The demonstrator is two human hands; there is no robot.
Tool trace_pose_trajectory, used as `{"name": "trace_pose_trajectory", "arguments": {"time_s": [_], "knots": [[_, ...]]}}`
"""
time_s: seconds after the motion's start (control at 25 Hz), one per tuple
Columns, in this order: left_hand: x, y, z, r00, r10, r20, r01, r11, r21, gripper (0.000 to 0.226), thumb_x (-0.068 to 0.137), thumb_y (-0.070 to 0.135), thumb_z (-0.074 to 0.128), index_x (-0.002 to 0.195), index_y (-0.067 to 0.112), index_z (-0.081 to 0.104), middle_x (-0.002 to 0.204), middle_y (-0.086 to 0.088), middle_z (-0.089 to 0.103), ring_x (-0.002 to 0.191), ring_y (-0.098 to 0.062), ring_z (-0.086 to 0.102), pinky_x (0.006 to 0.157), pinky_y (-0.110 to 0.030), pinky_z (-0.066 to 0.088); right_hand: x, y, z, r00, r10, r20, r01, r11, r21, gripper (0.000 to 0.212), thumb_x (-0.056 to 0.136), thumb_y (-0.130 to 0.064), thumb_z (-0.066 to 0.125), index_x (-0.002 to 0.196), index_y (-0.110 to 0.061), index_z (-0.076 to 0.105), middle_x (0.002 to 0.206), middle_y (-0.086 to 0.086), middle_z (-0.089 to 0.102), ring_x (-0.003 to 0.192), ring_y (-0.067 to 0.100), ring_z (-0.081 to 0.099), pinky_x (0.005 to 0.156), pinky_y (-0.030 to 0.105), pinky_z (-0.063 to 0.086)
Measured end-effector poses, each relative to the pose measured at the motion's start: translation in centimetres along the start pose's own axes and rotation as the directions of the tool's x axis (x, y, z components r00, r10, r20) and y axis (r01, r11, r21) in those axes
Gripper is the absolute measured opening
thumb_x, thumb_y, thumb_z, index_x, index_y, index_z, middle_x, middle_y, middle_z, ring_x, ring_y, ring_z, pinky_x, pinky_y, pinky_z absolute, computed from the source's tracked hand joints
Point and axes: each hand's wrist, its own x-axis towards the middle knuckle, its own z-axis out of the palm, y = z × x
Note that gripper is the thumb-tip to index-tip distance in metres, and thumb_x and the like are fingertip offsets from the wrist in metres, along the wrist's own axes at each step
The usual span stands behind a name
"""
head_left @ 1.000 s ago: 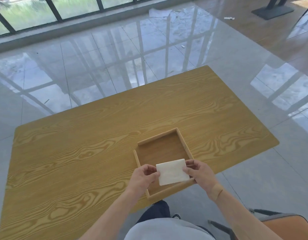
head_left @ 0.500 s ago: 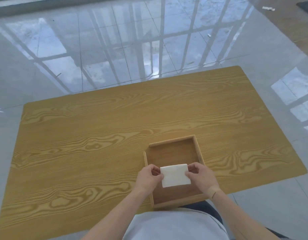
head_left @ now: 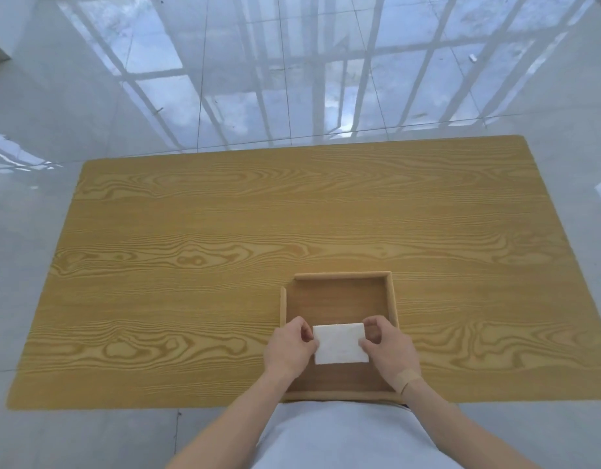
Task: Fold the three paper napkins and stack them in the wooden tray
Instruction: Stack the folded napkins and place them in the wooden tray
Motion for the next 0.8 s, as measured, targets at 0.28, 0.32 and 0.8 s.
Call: {"name": "trace_pose_trajectory", "arguments": {"time_s": [0.28,0.32,0.8], "knots": [[-0.1,0.2,0.4,0.999,0.007,-0.048,-0.005,0.999,0.038,0.017,0.085,0.033,0.066,0.078,0.030,0.050,0.072,0.011,0.064,0.064,-0.008,0.059,0.053,-0.029,0.046,0.2,0.5,0.1,1.000,-0.017,-0.001,0.017,0.999,0.029,0.032,0.087,-0.029,0.066,0.117,-0.035,0.057,0.081,-0.018,0.061,0.074,-0.001,0.057,0.059,0.020,0.043],[-0.1,0.1,0.5,0.999,0.020,-0.043,-0.018,0.999,0.049,0.017,0.085,0.032,0.065,0.078,0.030,0.050,0.072,0.011,0.064,0.064,-0.009,0.059,0.054,-0.030,0.048,0.1,0.5,0.1,1.000,-0.020,-0.002,0.020,1.000,0.023,0.033,0.087,-0.029,0.066,0.118,-0.035,0.056,0.082,-0.018,0.061,0.074,-0.001,0.056,0.059,0.020,0.043],[0.7,-2.1,0.3,0.879,0.459,0.125,-0.416,0.614,0.671,0.087,0.069,0.065,0.069,0.139,0.029,0.031,0.141,-0.002,0.030,0.140,-0.031,0.014,0.117,-0.052,0.002,0.3,2.5,0.0,0.896,-0.436,0.082,0.364,0.616,-0.699,0.099,0.059,-0.059,0.082,0.144,-0.031,0.040,0.162,0.006,0.020,0.148,0.039,0.009,0.119,0.061,0.007]]}}
